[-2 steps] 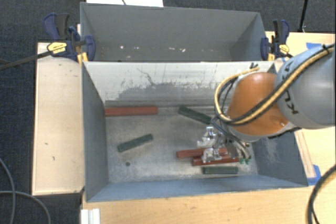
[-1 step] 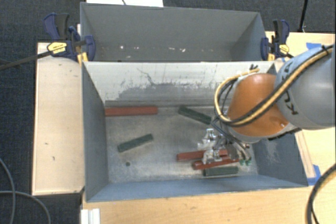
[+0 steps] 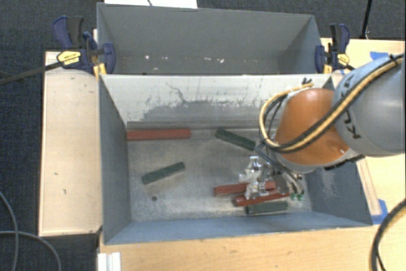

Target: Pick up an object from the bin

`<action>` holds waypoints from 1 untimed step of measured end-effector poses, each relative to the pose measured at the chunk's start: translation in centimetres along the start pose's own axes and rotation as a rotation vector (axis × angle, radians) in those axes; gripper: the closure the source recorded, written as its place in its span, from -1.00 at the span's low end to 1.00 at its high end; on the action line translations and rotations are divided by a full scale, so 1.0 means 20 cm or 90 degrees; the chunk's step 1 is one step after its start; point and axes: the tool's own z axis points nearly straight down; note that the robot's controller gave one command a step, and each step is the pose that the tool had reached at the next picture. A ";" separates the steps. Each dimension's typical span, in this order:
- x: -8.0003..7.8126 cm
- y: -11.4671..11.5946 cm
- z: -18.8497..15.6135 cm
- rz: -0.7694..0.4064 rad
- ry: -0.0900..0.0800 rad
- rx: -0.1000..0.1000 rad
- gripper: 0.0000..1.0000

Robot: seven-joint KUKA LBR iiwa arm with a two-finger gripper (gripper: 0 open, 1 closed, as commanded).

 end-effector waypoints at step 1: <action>0.00 0.00 -0.02 0.000 0.004 0.000 1.00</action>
Offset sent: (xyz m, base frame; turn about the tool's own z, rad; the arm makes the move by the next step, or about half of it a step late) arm 0.0000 0.0001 0.0256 0.0000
